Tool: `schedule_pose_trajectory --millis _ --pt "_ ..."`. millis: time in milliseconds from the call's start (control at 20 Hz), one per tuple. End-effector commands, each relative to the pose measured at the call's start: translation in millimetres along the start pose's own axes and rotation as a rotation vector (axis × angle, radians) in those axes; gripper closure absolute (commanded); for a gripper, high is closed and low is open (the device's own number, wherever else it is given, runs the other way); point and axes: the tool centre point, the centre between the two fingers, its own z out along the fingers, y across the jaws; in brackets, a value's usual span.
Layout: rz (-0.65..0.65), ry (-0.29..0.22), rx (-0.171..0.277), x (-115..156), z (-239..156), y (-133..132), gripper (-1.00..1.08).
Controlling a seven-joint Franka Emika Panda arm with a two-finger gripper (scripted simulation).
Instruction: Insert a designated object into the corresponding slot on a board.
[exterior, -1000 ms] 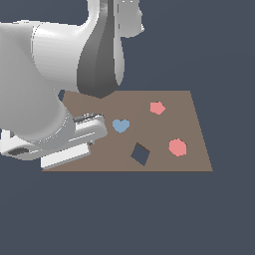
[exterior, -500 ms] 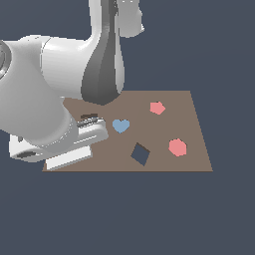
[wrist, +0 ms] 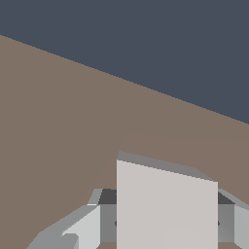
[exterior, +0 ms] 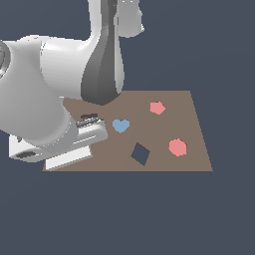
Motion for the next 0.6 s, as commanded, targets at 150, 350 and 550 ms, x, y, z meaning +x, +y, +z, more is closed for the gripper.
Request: schedule_pose_trajectory --millis 150,350,550 --pt "0.004 0.000 0.000 0 0 -2 1.08" --pt "0.026 0.000 0.000 0 0 -7 1.08" --pt "0.065 0.000 0.000 0 -1 -17 1.08"
